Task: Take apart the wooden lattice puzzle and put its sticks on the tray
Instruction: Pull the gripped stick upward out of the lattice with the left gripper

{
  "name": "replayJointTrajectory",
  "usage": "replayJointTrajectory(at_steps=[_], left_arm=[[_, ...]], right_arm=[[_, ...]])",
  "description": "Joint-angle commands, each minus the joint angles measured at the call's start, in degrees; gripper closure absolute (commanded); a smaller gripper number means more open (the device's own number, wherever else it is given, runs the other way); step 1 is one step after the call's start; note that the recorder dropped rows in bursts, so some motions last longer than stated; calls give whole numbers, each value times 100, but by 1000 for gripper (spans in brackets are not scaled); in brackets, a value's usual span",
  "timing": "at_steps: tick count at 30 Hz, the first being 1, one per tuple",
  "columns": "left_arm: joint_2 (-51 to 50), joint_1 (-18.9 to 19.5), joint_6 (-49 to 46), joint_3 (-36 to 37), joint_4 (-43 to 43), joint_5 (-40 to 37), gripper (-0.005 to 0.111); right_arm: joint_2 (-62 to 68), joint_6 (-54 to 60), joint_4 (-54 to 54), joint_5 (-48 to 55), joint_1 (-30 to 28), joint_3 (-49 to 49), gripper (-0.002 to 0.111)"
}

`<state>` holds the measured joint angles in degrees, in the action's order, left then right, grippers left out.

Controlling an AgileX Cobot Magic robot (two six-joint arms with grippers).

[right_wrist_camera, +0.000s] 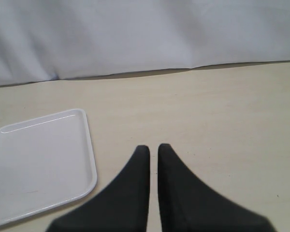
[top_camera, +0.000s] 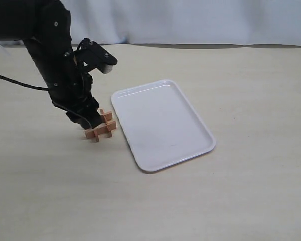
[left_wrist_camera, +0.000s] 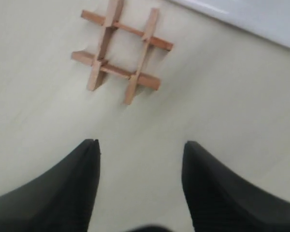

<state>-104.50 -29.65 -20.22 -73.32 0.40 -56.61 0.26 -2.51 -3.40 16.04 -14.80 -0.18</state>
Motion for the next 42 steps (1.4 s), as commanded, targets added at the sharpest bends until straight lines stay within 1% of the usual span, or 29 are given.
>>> replayJointTrajectory(at_steps=[1,3,6,8,11,19,26,36,37,38,39,41,42], left_arm=[[-63,104,-745,-3,-802,135,57],[-189,104,-753,87,-751,127,57],[-216,104,-646,667,-222,830,57],[-216,104,-646,794,-210,1164,57],[-353,104,-624,794,-261,1406,57],[-803,104,-584,794,92,1889,57],[-816,104,-489,794,355,1999,57],[-1083,104,-477,794,355,2058,57],[-1097,104,-477,794,355,2094,58],[-1097,104,-466,794,355,2141,62],[-1097,104,-441,794,355,2153,69],[-1097,104,-441,794,369,2152,86],[-1097,104,-441,794,369,2142,97]], right_arm=[[-26,23,-24,19,-41,18,102],[-26,23,-24,19,-41,18,102],[-26,23,-24,19,-41,18,102],[-26,23,-24,19,-41,18,102],[-26,23,-24,19,-41,18,102],[-26,23,-24,19,-41,18,102],[-26,23,-24,19,-41,18,102],[-26,23,-24,19,-41,18,102],[-26,23,-24,19,-41,18,102],[-26,23,-24,19,-41,18,102],[-26,23,-24,19,-41,18,102],[-26,23,-24,19,-41,18,102],[-26,23,-24,19,-41,18,102]])
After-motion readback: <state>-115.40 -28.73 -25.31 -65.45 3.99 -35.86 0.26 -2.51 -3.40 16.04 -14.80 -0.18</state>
